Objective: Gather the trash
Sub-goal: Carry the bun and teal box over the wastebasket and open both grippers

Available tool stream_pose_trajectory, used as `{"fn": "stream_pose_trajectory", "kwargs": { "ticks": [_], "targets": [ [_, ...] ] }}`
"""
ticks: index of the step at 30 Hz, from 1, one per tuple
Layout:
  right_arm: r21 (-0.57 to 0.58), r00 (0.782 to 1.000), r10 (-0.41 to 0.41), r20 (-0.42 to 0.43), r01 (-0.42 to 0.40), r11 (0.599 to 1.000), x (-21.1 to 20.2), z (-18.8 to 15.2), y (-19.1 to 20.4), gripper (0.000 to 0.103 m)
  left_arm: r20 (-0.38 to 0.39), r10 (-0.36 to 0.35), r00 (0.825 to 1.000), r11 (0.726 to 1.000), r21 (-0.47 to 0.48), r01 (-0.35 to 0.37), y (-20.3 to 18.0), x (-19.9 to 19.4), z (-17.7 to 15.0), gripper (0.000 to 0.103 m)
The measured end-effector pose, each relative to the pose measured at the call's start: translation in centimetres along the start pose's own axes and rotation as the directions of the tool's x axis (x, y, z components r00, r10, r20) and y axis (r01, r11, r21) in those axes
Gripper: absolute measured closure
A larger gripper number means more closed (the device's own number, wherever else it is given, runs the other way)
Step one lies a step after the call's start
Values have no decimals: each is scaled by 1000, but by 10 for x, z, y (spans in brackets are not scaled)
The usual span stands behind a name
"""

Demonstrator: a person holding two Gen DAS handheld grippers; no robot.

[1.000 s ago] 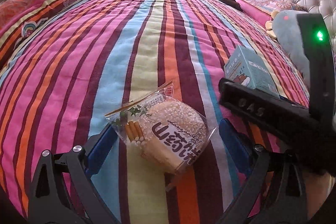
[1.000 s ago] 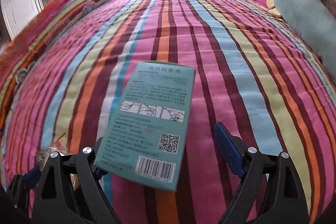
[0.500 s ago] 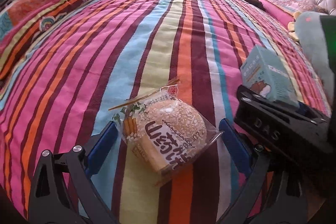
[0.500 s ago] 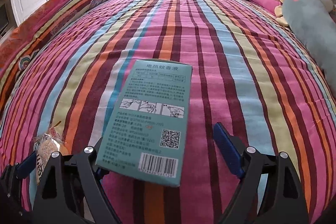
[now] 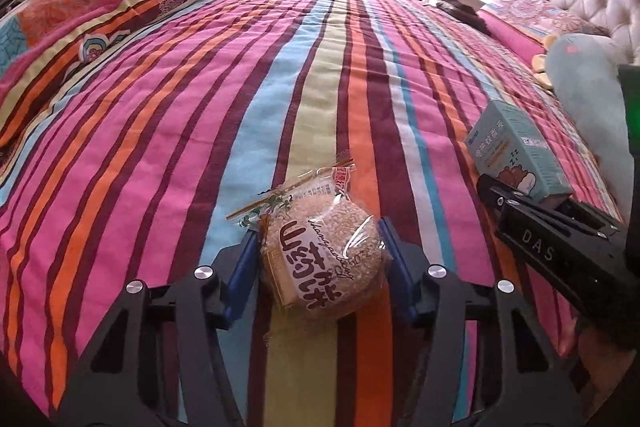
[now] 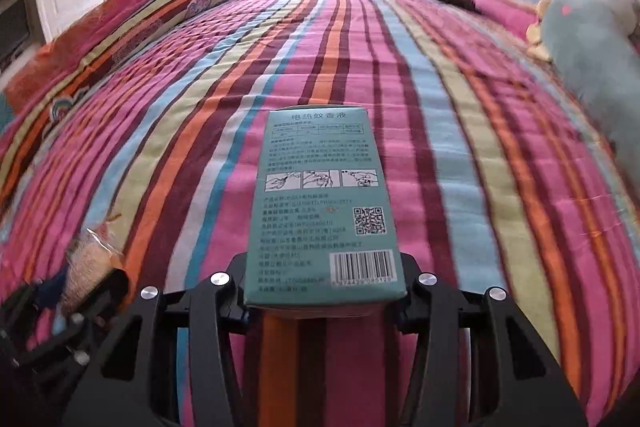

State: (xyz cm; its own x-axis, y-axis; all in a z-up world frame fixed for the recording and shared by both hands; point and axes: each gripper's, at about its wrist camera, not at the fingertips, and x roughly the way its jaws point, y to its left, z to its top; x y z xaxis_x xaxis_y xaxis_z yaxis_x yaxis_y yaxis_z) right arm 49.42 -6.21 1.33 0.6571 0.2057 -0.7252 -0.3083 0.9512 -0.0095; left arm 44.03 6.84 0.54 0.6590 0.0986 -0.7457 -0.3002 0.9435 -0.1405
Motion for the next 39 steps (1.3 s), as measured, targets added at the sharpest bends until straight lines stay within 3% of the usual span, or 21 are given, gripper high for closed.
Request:
{"fn": "stream_pose_trajectory", "kwargs": {
  "ticks": [5, 9, 11, 17, 22, 24, 27, 30, 32, 35, 39],
  "targets": [
    [90, 997, 72, 30, -74, 993, -47, -44, -14, 57, 18, -53, 998, 999, 3, 53, 16, -35, -21, 47],
    [127, 986, 133, 98, -145, 981, -114, -89, -26, 57, 50, -84, 995, 993, 88, 79, 19, -78, -51, 47],
    [135, 981, 158, 114, -173, 976, -147, -115, -31, 57, 70, -97, 993, 986, 143, 86, 19, -107, -74, 47],
    [110, 950, 284, 127, -298, 948, -236, -194, -19, 57, 102, -186, 977, 968, 192, 164, 36, -200, -147, 47],
    [54, 927, 353, 129, -362, 931, -299, -264, 3, 57, 89, -266, 960, 929, 288, 230, 59, -270, -218, 47],
    [63, 919, 381, 103, -389, 919, -314, -298, 9, 57, 49, -289, 956, 913, 313, 260, 73, -289, -252, 47],
    [122, 909, 417, 13, -416, 901, -313, -350, 17, 57, -78, -320, 944, 884, 335, 327, 93, -299, -315, 47],
    [173, 893, 422, -153, -397, 901, -282, -405, 36, 57, -228, -274, 934, 870, 356, 342, 104, -278, -380, 47],
    [227, 867, 435, -241, -385, 894, -259, -433, 46, 57, -344, -245, 907, 880, 314, 357, 111, -249, -420, 47],
    [238, 846, 420, -328, -356, 904, -238, -457, 59, 57, -446, -217, 868, 887, 282, 366, 111, -220, -454, 47],
    [262, 785, 411, -464, -321, 910, -201, -476, 70, 57, -527, -168, 833, 859, 336, 386, 94, -198, -478, 47]
  ]
}}
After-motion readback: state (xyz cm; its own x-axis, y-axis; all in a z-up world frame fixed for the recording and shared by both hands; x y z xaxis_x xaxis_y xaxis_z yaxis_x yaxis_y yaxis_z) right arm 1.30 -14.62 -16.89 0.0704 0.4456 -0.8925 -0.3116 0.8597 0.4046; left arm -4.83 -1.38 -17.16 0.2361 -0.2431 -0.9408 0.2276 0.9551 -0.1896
